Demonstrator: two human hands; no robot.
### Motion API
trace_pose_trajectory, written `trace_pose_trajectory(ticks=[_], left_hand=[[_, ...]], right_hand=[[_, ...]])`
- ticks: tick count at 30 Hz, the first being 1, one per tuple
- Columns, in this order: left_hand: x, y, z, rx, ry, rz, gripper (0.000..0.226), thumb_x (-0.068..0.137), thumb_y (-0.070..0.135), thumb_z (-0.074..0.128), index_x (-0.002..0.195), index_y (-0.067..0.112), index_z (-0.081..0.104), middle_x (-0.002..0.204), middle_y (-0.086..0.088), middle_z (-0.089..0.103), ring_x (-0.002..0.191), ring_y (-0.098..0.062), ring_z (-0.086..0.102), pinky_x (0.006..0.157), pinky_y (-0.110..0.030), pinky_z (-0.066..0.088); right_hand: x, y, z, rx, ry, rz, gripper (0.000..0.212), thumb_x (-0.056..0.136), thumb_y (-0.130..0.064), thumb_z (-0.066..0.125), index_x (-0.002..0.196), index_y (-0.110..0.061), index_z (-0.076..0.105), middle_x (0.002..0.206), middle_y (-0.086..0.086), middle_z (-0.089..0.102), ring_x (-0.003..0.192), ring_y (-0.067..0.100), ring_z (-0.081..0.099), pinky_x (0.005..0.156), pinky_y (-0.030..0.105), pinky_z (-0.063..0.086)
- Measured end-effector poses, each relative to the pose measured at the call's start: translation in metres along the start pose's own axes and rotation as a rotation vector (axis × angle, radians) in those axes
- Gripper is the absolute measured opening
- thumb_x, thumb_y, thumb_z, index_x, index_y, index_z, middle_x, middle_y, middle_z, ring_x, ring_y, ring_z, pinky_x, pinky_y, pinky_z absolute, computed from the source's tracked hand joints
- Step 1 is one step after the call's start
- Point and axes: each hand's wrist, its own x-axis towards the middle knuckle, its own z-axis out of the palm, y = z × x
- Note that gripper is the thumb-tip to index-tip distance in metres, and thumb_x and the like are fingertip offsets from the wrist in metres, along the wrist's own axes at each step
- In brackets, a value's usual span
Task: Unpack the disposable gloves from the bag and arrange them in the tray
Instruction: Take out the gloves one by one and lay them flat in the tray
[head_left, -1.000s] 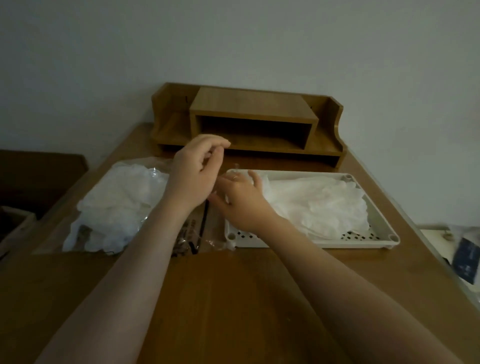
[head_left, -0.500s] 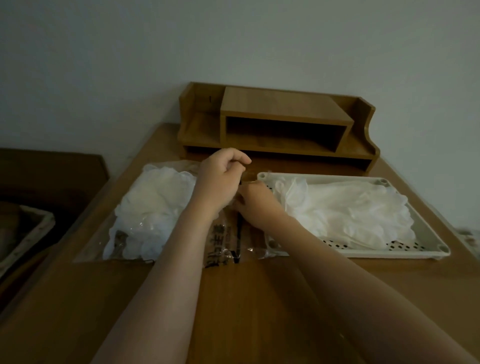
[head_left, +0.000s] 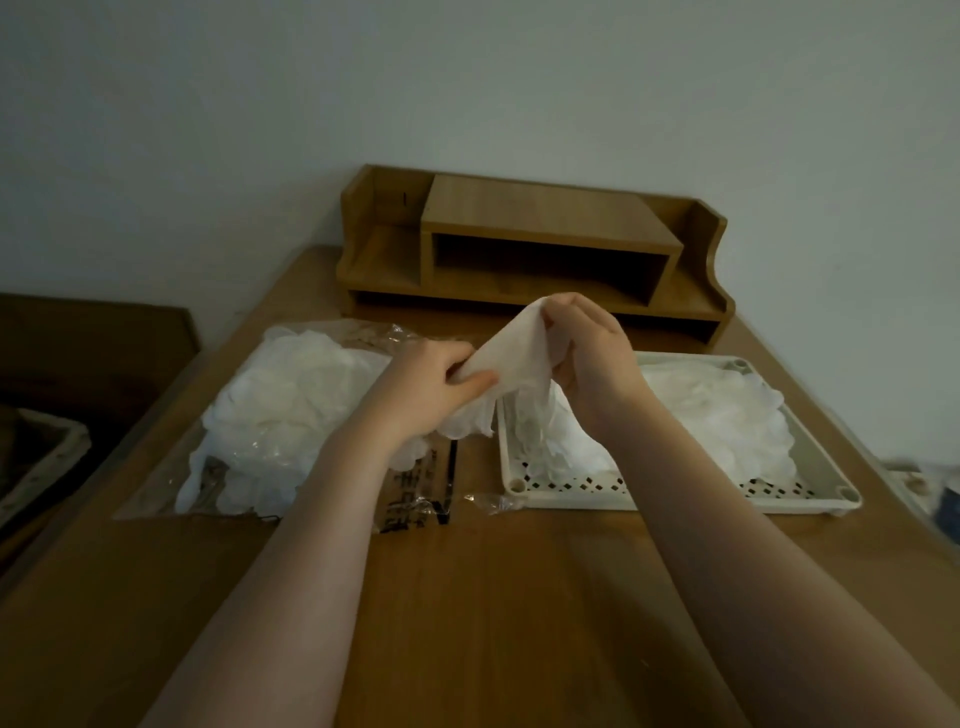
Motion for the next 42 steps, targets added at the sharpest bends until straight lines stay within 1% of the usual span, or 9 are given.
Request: trace_pose_trajectory(ticks=[4,9,15,19,23,26,30,38,42], left_hand=[[-0.003,0.016,0.001,-0.169,-0.072,0.003,0.032,0.089,0.032,0.061,0.083,0.001,0.064,0.070,-0.012,0.058,0.059,-0.018,0.052,0.056,-0.026,0.039],[-0.007,0.034,0.011,-0.533,-0.057,-0.097,0.028,0.098,0.034,0.045,0.100,0.016,0.066,0.092,-0.015,0.068,0.081,-0.029,0.066,0.074,-0.040,0.053],[-0.010,0.037,0.009,-0.602,-0.234,-0.173,0.052,0.073,0.060,0.053,0.109,0.022,0.061,0.087,0.010,0.070,0.076,-0.008,0.068,0.063,-0.023,0.052],[-0.007,0.035,0.004,-0.425,-0.254,-0.171,0.050,0.077,0.022,0.074,0.120,0.029,0.050,0.102,0.007,0.068,0.082,-0.012,0.070,0.063,-0.030,0.056],[-0.006,0.031,-0.002,-0.374,-0.204,-0.078,0.024,0.088,0.007,0.060,0.104,0.024,0.059,0.094,0.009,0.069,0.082,-0.008,0.067,0.071,-0.030,0.055],[-0.006,0.029,-0.003,-0.459,-0.109,-0.055,0.006,0.088,0.015,0.062,0.088,0.020,0.065,0.078,0.010,0.070,0.073,-0.007,0.065,0.067,-0.022,0.048],[-0.007,0.033,-0.004,-0.618,-0.057,-0.072,0.004,0.084,0.013,0.064,0.084,0.017,0.064,0.071,0.010,0.067,0.068,-0.004,0.062,0.062,-0.015,0.046],[-0.012,0.075,0.009,-1.000,-0.134,-0.029,0.016,0.075,0.022,0.059,0.090,0.017,0.061,0.081,0.005,0.068,0.080,-0.012,0.066,0.074,-0.025,0.055],[-0.004,0.090,0.026,-0.800,-0.038,-0.041,0.012,0.090,0.011,0.054,0.095,0.020,0.060,0.086,0.008,0.070,0.080,-0.009,0.068,0.069,-0.022,0.054]], right_hand=[[-0.009,0.001,-0.017,0.065,0.013,0.045,0.018,0.097,-0.026,0.051,0.089,-0.012,0.057,0.076,0.001,0.056,0.067,0.014,0.056,0.060,0.026,0.050],[-0.018,0.010,-0.040,0.129,-0.306,0.014,0.044,0.089,-0.029,0.059,0.128,-0.011,0.053,0.109,0.011,0.062,0.098,0.027,0.064,0.080,0.037,0.055],[-0.020,0.007,-0.039,-0.151,-0.068,0.021,0.021,0.091,-0.017,0.060,0.111,-0.016,0.062,0.100,0.005,0.066,0.091,0.023,0.066,0.074,0.029,0.056],[-0.021,-0.004,-0.047,-0.363,0.119,0.005,0.021,0.096,-0.027,0.053,0.085,-0.014,0.066,0.081,0.004,0.063,0.070,0.016,0.059,0.060,0.023,0.053],[-0.022,-0.016,-0.064,-0.437,0.136,0.027,0.045,0.096,-0.035,0.051,0.094,0.008,0.065,0.077,0.015,0.056,0.066,0.023,0.049,0.063,0.031,0.045],[-0.023,-0.027,-0.076,-0.533,0.129,-0.004,0.041,0.095,-0.037,0.051,0.084,-0.002,0.070,0.073,0.015,0.059,0.060,0.020,0.047,0.059,0.025,0.039],[-0.030,-0.038,-0.094,-0.469,0.041,-0.023,0.026,0.095,-0.033,0.051,0.085,-0.023,0.072,0.077,-0.008,0.072,0.069,0.002,0.062,0.065,0.013,0.045],[-0.044,-0.054,-0.124,-0.478,0.170,-0.003,0.036,0.097,-0.045,0.043,0.086,-0.019,0.065,0.081,0.001,0.065,0.073,0.016,0.062,0.067,0.026,0.050],[-0.051,-0.069,-0.152,-0.492,0.121,-0.082,0.024,0.087,-0.032,0.065,0.106,-0.016,0.062,0.095,0.002,0.067,0.084,0.017,0.067,0.068,0.030,0.055]])
